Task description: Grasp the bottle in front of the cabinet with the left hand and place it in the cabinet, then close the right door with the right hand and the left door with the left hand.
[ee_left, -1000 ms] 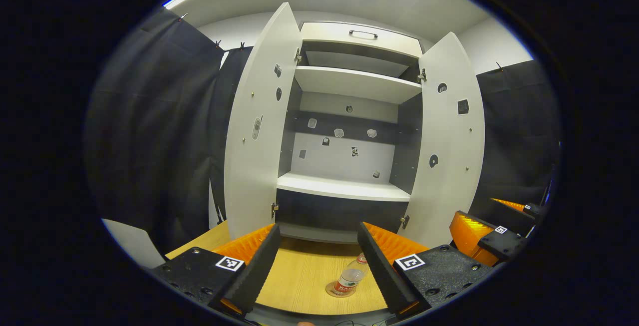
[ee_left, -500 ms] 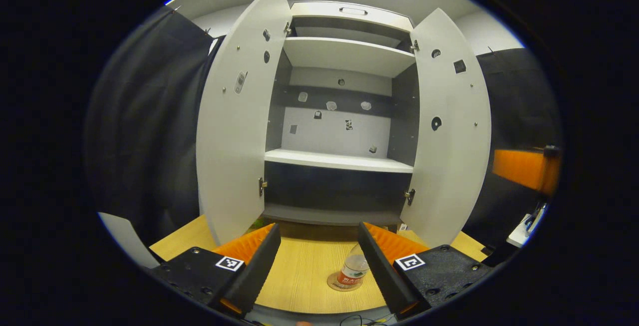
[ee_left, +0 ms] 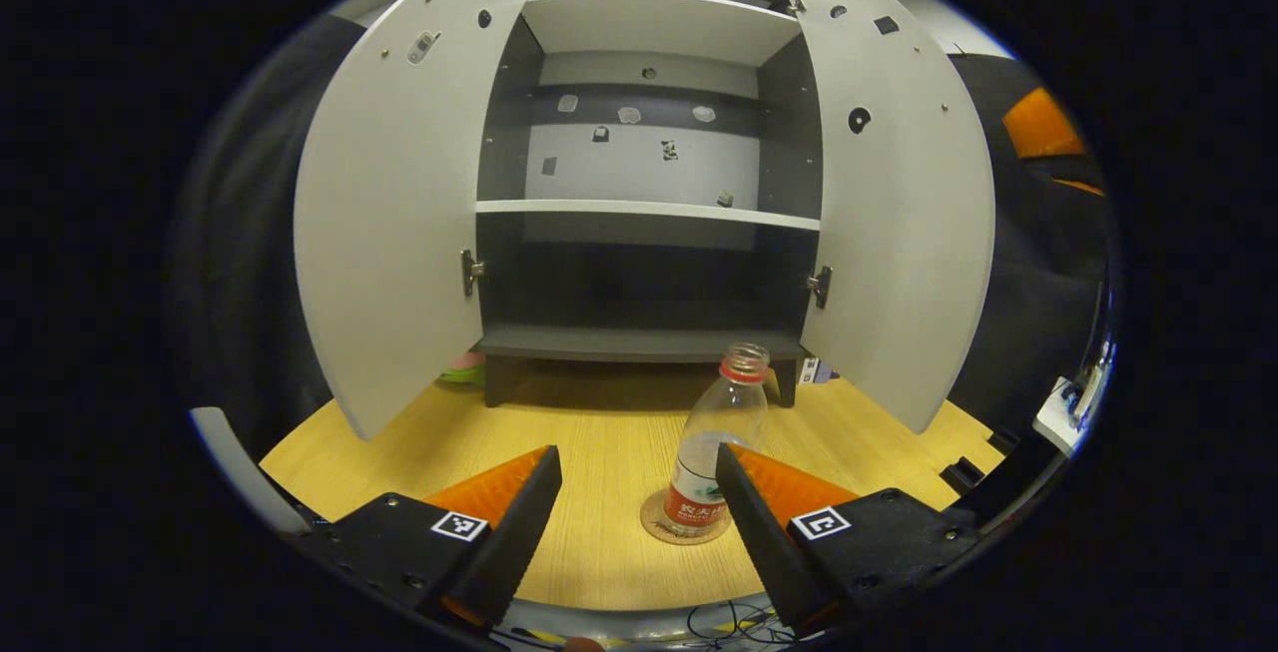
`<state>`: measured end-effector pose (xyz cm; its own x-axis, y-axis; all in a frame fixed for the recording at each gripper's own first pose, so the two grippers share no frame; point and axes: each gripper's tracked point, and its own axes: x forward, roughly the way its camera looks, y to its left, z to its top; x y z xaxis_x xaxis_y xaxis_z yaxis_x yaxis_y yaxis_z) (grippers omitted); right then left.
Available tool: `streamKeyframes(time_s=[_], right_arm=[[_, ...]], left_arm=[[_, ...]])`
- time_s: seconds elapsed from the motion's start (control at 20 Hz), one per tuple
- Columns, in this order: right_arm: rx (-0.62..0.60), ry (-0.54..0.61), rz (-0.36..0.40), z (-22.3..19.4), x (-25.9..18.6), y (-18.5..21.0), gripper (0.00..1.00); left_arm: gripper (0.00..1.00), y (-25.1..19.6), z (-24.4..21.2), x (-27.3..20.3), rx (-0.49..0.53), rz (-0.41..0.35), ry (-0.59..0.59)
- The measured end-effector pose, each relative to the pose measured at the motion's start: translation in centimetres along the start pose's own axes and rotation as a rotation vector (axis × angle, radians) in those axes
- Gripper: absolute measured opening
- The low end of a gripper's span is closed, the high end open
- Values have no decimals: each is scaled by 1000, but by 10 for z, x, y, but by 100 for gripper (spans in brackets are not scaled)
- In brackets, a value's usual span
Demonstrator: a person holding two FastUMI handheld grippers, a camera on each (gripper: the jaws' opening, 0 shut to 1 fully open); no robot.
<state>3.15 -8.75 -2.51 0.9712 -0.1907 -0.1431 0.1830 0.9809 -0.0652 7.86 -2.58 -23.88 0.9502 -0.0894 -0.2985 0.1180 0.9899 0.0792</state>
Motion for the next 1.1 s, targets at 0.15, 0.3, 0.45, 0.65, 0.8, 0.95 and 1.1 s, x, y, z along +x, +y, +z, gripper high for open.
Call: streamKeyframes(time_s=[0.15,0.3,0.45,0.65,0.8,0.95,1.1], right_arm=[[-8,5,-28,1,9,-13,96],[-16,16,-69,-2,17,-28,96],[3,46,-101,-11,21,-43,96],[8,73,-157,-18,23,-66,96],[11,82,-178,-21,21,-78,96],[-4,75,-197,-19,18,-90,96],[-7,57,-200,-15,18,-101,96]], left_arm=[[95,-18,-23,16,4,-45,58],[95,-37,-44,32,30,-91,114],[95,-48,-57,49,48,-118,148],[95,-53,-70,74,65,-107,180],[96,-57,-73,88,74,-106,188],[75,-60,-65,95,74,-111,209],[74,-59,-35,90,59,-114,211]])
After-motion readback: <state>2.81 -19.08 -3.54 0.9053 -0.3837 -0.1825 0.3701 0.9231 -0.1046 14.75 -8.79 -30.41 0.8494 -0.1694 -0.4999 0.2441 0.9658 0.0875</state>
